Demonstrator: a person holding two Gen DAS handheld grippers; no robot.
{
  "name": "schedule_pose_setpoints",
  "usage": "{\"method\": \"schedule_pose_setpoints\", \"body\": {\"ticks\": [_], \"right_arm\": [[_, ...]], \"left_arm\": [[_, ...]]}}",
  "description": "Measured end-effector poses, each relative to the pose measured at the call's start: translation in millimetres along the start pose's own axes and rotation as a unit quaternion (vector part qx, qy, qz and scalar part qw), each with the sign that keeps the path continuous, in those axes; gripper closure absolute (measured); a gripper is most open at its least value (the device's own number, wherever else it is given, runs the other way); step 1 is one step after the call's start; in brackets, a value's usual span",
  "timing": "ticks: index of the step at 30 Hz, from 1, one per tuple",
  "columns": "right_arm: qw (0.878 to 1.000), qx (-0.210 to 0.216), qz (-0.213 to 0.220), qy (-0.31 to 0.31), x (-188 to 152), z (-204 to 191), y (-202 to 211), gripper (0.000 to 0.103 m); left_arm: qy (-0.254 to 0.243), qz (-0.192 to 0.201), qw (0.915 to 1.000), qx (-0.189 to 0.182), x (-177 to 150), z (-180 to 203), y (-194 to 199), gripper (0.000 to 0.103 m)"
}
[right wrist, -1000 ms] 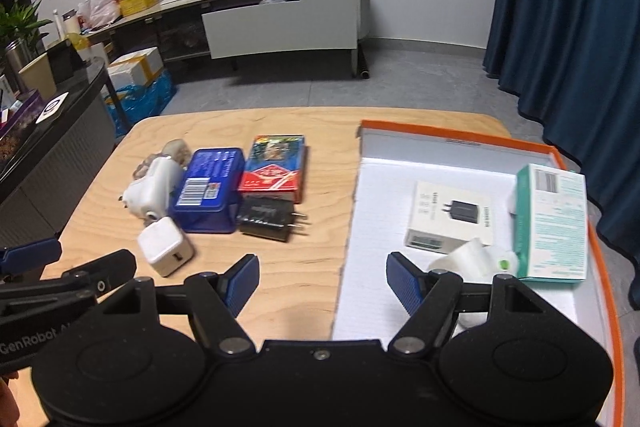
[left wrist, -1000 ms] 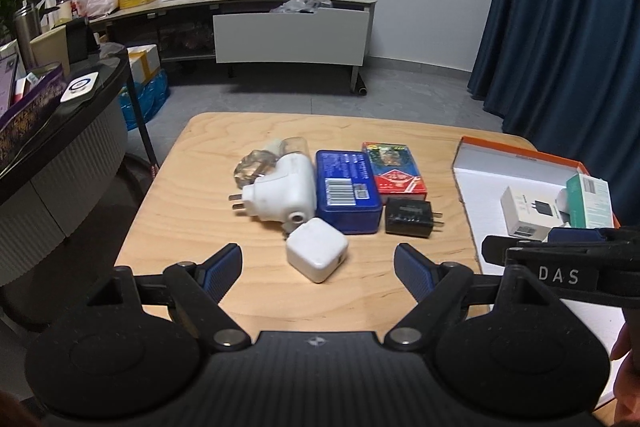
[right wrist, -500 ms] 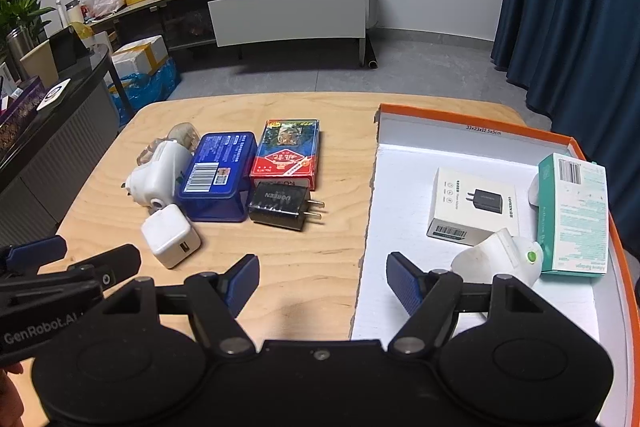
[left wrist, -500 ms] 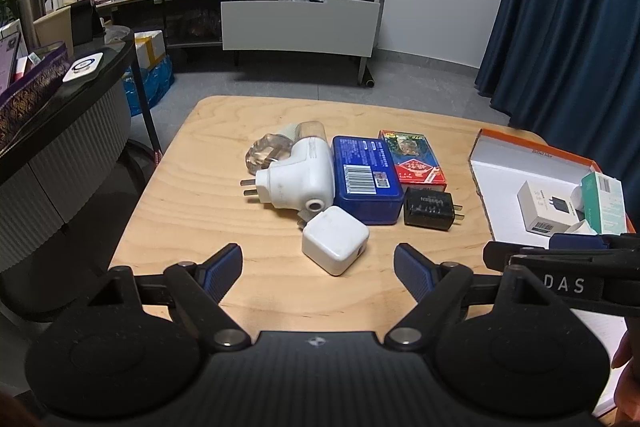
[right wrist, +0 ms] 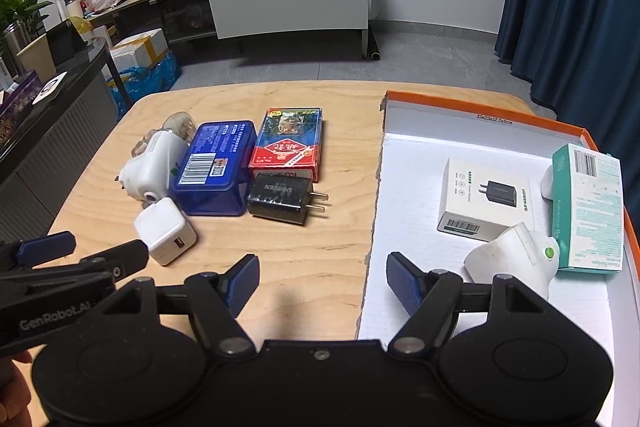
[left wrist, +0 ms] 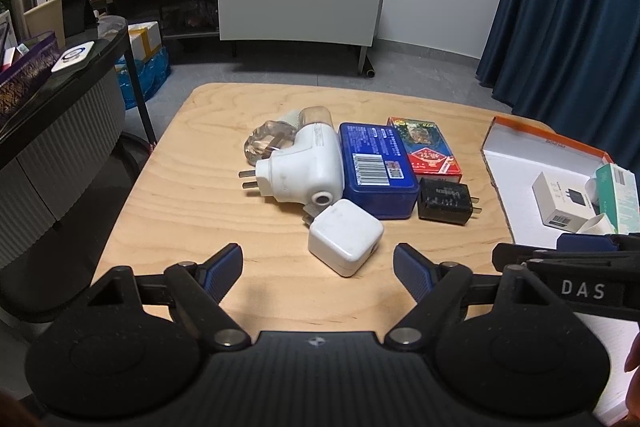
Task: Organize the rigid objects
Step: 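Grasp the small white cube charger with the left gripper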
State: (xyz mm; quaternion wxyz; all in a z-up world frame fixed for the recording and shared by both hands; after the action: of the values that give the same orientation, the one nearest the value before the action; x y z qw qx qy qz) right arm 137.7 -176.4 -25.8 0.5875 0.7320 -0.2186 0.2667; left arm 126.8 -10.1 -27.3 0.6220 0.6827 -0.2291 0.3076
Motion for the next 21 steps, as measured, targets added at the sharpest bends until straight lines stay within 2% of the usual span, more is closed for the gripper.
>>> {"method": "schedule_pose_setpoints", "body": {"ticks": [15,21], "right_arm": [[1.000,0.002,-0.007,-0.005,-0.4,5.7,-16.2,0.019],[1.000,0.003,-0.010,-0.004,1.4,6.0,-22.3,0.019]], "left_arm": [[-0.020,-0.012,0.9997,-0.003,5.5,10.7,-31.4,0.020],[-0.034,-0.019,0.9992,-0.005,3.6,13.8,-45.3,0.025]]}}
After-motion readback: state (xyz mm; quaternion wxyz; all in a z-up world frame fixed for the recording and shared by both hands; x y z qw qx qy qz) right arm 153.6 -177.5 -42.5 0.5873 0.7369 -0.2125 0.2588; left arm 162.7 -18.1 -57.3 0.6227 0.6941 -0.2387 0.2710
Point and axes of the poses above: each gripper's, at about its wrist camera, not at the fingertips, and y roughly against the way its jaws point, z to its right, x to its top, the point moved 2 cm from there along -y, roughly the way its jaws point, and after that the axes turned 9 degrees about x, right-handed, at the moved point
